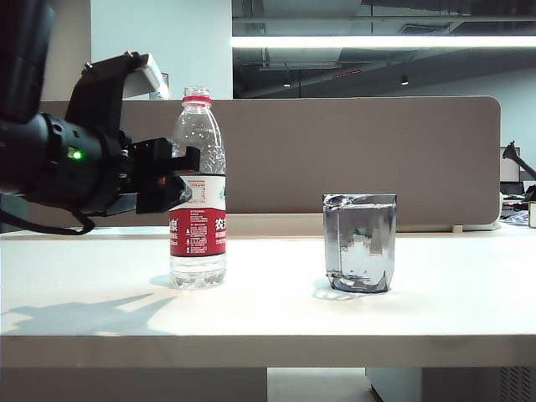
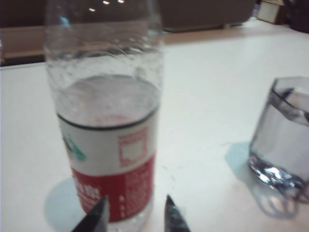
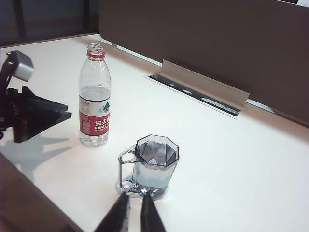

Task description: Pick up the mineral water bottle on the table and pour water into the mug until it's full.

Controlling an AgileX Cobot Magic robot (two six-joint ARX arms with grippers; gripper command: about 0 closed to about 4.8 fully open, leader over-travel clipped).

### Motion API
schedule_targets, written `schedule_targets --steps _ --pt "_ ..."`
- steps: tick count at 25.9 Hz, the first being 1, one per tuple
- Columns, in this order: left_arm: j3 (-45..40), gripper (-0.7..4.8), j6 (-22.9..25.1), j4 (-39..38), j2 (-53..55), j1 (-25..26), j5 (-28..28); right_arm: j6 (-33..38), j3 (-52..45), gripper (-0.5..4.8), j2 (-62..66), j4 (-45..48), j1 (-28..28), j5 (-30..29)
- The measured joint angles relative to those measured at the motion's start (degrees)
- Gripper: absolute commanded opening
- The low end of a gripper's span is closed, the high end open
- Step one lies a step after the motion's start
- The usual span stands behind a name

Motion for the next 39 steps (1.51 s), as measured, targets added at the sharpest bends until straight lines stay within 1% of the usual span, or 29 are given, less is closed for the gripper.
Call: schedule_targets --steps 2,3,6,7,9,12,14,17,21,24,26,39 --pt "-0.79 0.07 -0.04 -0.74 -0.61 -0.07 1.7 0.0 0.0 0.54 0.0 -0.04 0.0 0.0" --pt "-1.46 -0.06 -0.22 -1.33 -1.03 -0.04 2.93 0.0 0.0 0.53 0.0 -0.11 0.0 0.0" --pt "-3.43 -0.06 -2.19 -2.45 -1.92 -0.04 6.45 0.0 -0.02 0.46 0.0 -1.18 0.0 0.0" --pt "-3.93 -0.06 -2.78 -2.51 -1.95 -0.04 7.65 0.0 -0.04 0.35 0.02 -1.7 0.0 0.0" --pt "-5.22 -0.06 -4.55 -2.56 -2.08 -0.07 9.25 0.0 -0.09 -0.08 0.02 -3.52 0.0 -0.02" --pt "-6.82 -0.06 -6.99 -2.6 -2.27 -0.26 9.88 0.22 -0.11 -0.07 0.02 -6.43 0.0 -0.11" --pt "-7.19 -0.06 -7.89 -2.91 -2.27 -0.26 12.2 0.24 -0.11 -0.07 0.02 -7.91 0.0 -0.11" --pt "-7.17 -0.05 -7.96 -2.82 -2.27 -0.26 13.51 0.24 -0.35 -0.07 0.0 -8.68 0.0 -0.11" --pt "-7.19 -0.05 -8.09 -2.73 -2.27 -0.26 13.57 0.57 -2.03 -0.07 -0.02 -8.92 -0.02 0.33" --pt "-7.17 -0.05 -8.09 -2.75 -2.27 -0.26 13.68 2.54 -2.01 -0.07 0.0 -8.07 -0.02 5.31" --pt "-7.17 -0.05 -8.09 -2.75 -2.27 -0.26 13.59 3.21 -2.03 -0.07 0.13 -8.0 -0.02 6.93" --pt "-7.17 -0.05 -8.09 -2.95 -2.27 -0.26 13.51 3.45 -2.1 -0.05 0.72 -7.61 0.0 7.39"
